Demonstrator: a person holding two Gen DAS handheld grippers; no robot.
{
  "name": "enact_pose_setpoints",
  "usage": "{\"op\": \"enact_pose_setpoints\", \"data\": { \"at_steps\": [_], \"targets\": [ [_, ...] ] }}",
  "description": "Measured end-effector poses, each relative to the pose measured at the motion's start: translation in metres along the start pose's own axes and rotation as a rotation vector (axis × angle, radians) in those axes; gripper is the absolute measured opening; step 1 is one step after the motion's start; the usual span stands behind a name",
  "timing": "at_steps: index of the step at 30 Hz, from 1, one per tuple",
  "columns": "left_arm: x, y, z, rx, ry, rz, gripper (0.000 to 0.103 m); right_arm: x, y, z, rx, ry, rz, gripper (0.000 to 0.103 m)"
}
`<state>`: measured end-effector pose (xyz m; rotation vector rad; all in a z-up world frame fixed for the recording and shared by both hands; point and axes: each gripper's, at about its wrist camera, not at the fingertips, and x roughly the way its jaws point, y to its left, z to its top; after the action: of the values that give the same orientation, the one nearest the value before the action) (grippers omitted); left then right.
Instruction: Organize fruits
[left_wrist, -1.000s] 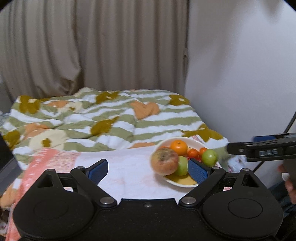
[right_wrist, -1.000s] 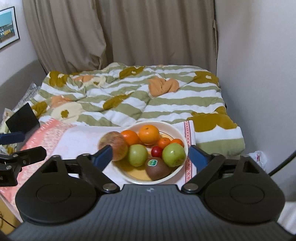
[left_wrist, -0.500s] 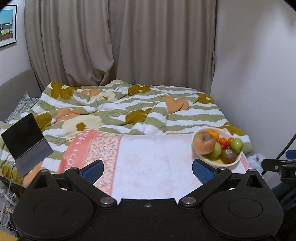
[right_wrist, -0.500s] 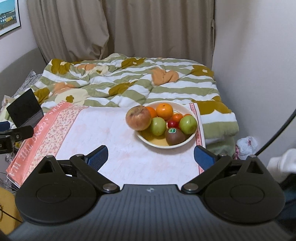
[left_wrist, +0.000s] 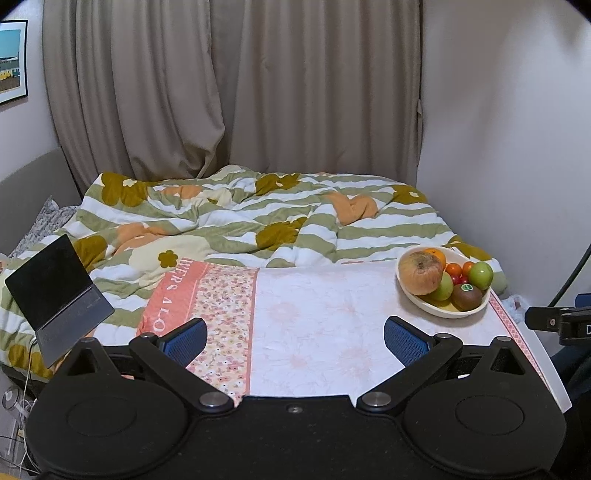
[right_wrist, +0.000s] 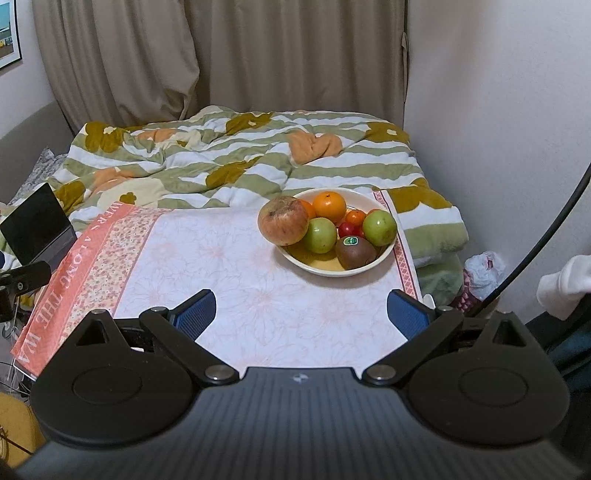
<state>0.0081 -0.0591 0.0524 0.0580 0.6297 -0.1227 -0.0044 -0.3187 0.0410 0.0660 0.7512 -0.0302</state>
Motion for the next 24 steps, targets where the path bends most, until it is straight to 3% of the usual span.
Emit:
{"op": "enact_pose_setpoints", "data": {
  "at_steps": [24],
  "targets": [
    [0.0014, 0.0000, 0.0037, -0.010, 0.001, 0.000, 0.103, 0.0027, -0.0014, -0.0006, 0.003, 0.008, -0.002, 0.103]
  ]
}}
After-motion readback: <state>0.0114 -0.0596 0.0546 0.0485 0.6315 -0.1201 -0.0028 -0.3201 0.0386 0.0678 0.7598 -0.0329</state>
